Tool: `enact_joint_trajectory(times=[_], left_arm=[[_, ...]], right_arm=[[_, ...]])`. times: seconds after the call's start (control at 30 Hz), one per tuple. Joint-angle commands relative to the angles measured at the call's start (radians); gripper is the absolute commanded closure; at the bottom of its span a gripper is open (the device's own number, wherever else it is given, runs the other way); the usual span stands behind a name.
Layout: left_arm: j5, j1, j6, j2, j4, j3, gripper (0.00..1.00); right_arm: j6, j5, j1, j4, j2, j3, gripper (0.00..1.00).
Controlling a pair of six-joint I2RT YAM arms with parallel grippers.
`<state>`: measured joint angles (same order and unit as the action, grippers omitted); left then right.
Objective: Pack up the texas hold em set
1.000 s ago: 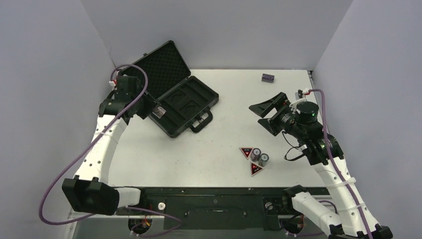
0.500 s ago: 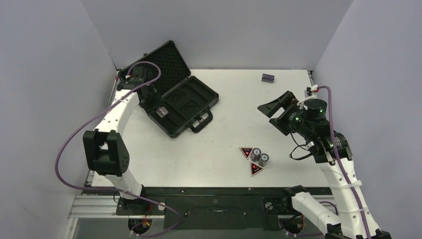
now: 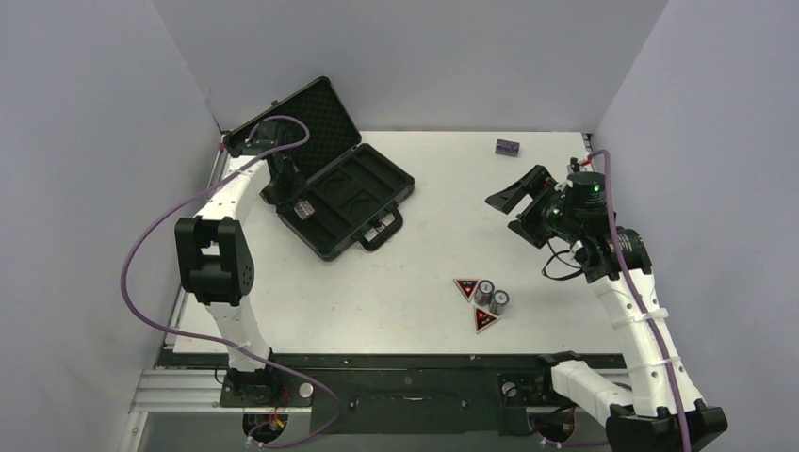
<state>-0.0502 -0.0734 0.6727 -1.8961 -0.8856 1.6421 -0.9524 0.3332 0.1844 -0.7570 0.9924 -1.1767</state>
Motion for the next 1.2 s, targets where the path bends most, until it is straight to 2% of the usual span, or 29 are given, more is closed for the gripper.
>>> enact_joint_trajectory(times=[0.0,0.23,0.73,1.17], left_arm=[[-0.03,0.02,-0.027,-0.017,0.008,0.067,1.0],[-0.056,0.025,-0.035,-0.081,0.009,0.087,1.0],[-0.079,0.052,-0.038,-0.182,-0.018,0.139,1.0],[-0.082,0.053,-0.013,-0.186,0.004,0.091,1.0]], right_arm=[[0.051,0.05,-0.04,0.013,0.016,-0.048,0.23],[0.113,0.034,-0.048,-0.057,0.039,-0.091,0.23],[0.081,0.068,-0.043,-0.012,0.091,-0.077,0.23],[0.079,0.079,-0.037,-0.008,0.116,-0.094,0.23]])
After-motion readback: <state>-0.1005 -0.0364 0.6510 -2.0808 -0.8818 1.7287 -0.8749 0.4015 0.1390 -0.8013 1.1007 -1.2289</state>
